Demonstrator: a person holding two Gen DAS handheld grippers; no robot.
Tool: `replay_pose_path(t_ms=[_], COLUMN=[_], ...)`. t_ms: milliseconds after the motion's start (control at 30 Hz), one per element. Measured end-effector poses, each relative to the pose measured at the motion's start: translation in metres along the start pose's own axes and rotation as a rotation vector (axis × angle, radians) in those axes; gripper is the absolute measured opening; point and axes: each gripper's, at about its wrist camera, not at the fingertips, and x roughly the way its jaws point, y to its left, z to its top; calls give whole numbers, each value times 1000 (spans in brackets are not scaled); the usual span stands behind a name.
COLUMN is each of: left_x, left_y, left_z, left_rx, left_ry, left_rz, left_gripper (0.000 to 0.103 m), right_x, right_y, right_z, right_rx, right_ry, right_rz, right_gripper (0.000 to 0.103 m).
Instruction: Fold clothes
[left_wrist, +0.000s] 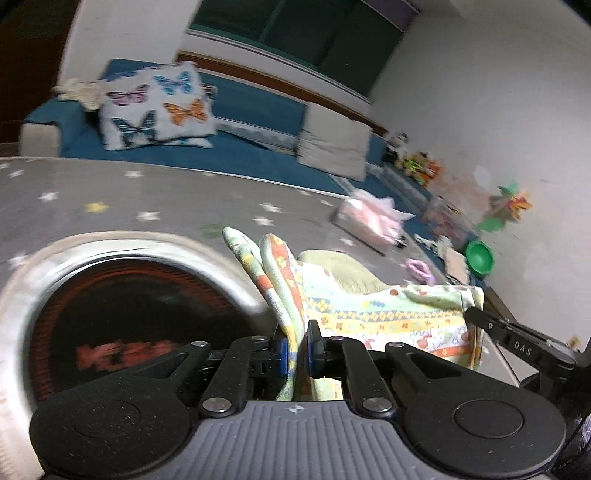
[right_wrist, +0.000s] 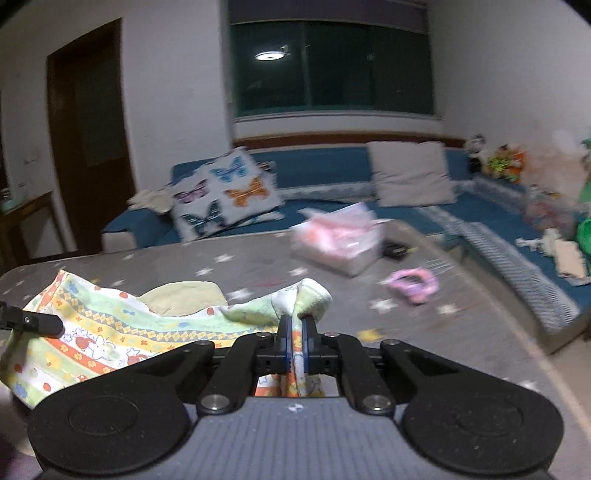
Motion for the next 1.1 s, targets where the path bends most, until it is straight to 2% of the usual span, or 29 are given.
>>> replay_pose_path(t_ms=[167,267,300,333,367,433,500,533,600,667,733,800,967,1067,1100], left_x=[33,53,59,63,65,67,68,68,69,70,71,71,72,73,72], left_y=[-37,-52,-56,-60,-62,-65,-67,-68,-68,-72,-77,-81,-88,-89,-88], left_z=[5,-1,-4,-7,-10,-14,-17,-18,-19,-23,-28,-33,-48,-56,-59], left_rx=[74,135,160,185,211,252,288,299,303,314,330,349,388,392,390], left_ry=[33,62,69,70,63,52,40,37,43,51,60,64,77,96,100], left_rz=[-29,21,44,70,102,154,198,214,227,225,222,218,227,230,226], left_gripper=[10,15,15,23,29,57,60,66,77,81,92,95,101,102,102], right_x=[-10,-2,3,8,9,11,8,7,4,4,4,4,6,1,-2], right_y=[-38,-56,-62,-68,-70,-75,-72,-68,-61,-49,-38,-25,-3,7,9], right_z=[4,-4,-7,-14,-19,-27,-33,-34,-38,-42,-45,-50,-65,-74,-76], right_rx=[9,38,49,53,62,80,75,75,75,66,55,42,19,-31,-43], right_ry=[-16,20,35,53,63,83,89,92,97,104,110,118,158,170,167], right_rz=[-93,-145,-164,-183,-180,-173,-153,-134,-98,-53,-22,13,51,44,37], right_gripper=[5,6,11,11,11,11,16,20,38,42,47,55,64,73,74])
